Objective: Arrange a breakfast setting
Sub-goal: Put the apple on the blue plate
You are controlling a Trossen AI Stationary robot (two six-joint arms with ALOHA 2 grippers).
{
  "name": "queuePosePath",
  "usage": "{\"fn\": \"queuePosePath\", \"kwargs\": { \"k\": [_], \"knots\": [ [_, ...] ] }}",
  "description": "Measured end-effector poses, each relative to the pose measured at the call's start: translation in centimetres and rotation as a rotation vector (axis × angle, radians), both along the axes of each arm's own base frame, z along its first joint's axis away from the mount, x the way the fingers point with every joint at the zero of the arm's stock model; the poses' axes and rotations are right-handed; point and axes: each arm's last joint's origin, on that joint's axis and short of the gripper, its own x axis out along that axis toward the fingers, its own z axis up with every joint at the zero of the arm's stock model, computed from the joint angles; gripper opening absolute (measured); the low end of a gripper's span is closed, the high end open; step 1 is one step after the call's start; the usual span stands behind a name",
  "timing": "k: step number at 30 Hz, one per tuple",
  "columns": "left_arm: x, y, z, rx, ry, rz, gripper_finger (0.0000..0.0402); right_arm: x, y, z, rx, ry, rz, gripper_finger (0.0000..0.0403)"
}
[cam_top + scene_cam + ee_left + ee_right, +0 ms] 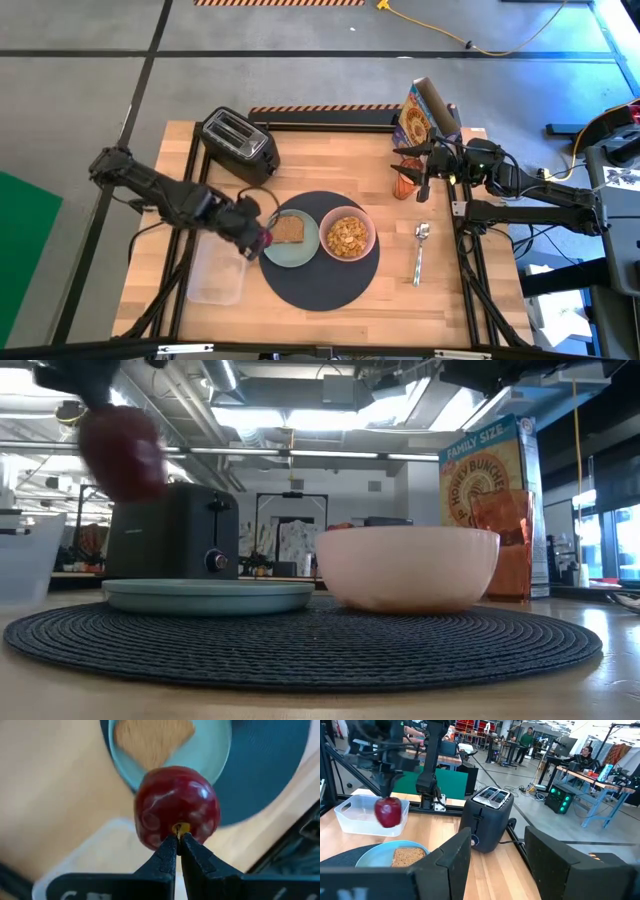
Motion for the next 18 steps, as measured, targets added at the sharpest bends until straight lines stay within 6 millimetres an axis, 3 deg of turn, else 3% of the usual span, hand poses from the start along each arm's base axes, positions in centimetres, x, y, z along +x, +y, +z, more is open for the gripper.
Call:
{"fn": "queuePosePath", "kwargs": {
  "k": [4,9,13,18],
  "knots": [
    [1.2,1.7,-0.1,0.070,-0.031,0.027,0.0004,0.0,0.0,0.0,0.000,0.001,0.000,0.0174],
    [4.6,3.0,-2.3,0.106,-0.042,0.007,0.0003,0.0,0.0,0.0,0.000,0.001,0.000,0.0174],
    [7.1,3.1,-4.6,0.044,-0.012,-0.072,0.0003,0.0,0.0,0.0,0.004,0.000,0.000,0.0174],
    [8.1,2.8,-6.7,-0.045,0.076,-0.123,0.0003,0.0,0.0,0.0,0.005,0.003,0.000,0.0174]
  ]
}}
